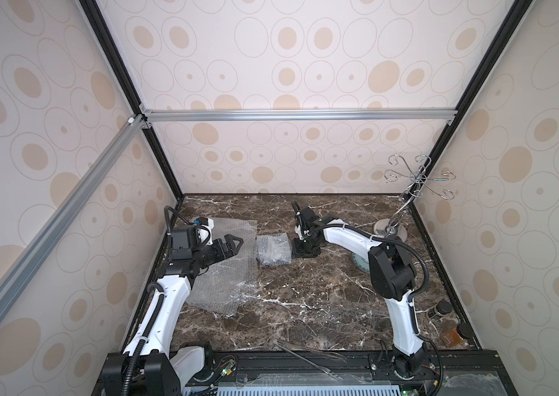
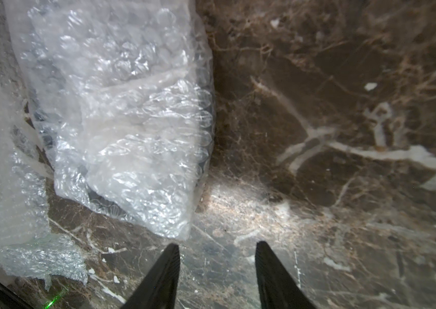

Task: Unpack dinner plates from bubble wrap
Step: Move the bubble wrap to the center of the board.

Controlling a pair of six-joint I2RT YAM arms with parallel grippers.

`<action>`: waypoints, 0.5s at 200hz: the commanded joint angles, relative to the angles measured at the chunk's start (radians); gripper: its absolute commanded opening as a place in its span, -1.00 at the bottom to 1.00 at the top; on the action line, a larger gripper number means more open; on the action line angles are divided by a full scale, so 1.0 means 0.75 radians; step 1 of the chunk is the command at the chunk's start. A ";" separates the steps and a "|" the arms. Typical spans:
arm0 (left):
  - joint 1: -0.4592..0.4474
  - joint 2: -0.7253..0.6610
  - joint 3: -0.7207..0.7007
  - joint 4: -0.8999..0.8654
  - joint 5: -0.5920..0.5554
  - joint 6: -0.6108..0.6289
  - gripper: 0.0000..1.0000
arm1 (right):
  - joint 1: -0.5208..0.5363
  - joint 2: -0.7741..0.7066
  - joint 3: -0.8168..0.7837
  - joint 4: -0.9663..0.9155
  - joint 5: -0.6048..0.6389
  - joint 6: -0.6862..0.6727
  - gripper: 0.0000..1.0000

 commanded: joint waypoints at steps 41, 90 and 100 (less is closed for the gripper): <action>-0.063 0.118 0.089 -0.047 0.009 0.009 0.99 | 0.026 0.025 0.034 -0.053 0.044 0.035 -0.05; -0.075 0.147 0.106 -0.005 0.009 -0.037 0.99 | 0.032 0.109 0.133 -0.067 0.026 0.039 -0.06; -0.075 0.149 0.095 0.058 0.066 -0.089 0.99 | 0.032 0.127 0.158 -0.066 0.020 0.040 -0.06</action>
